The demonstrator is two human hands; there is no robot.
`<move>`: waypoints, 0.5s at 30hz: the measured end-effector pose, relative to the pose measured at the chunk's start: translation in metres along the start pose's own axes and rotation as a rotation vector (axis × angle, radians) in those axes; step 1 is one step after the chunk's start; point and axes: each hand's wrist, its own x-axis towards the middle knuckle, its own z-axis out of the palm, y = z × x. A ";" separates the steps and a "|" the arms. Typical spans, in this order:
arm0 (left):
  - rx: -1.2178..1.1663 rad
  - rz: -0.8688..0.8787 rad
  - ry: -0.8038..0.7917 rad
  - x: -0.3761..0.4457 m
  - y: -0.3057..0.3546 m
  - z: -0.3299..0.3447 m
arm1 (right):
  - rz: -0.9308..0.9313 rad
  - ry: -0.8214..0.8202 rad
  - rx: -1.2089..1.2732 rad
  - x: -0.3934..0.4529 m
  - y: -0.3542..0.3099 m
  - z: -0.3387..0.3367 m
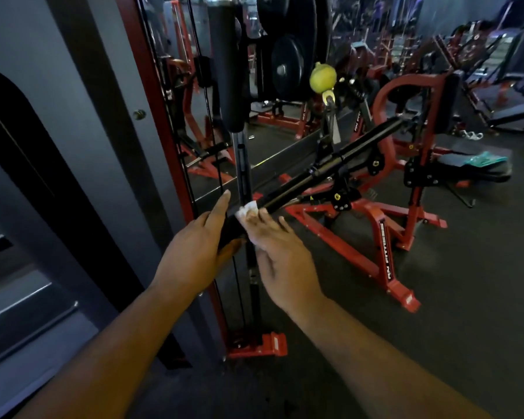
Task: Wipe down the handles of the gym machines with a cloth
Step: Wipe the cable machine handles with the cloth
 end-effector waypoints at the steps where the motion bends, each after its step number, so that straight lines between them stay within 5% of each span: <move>1: -0.006 -0.003 -0.001 -0.003 0.001 -0.002 | 0.020 0.062 0.066 0.002 0.001 -0.008; 5: -0.063 0.007 -0.023 -0.016 -0.004 -0.012 | 0.217 0.351 0.046 0.032 0.033 -0.041; 10: -0.251 0.048 -0.108 -0.026 -0.019 -0.026 | 0.268 0.132 -0.121 0.046 0.010 -0.024; 15: -0.442 0.049 -0.229 -0.034 -0.034 -0.036 | 0.217 0.116 -0.003 0.015 -0.065 0.023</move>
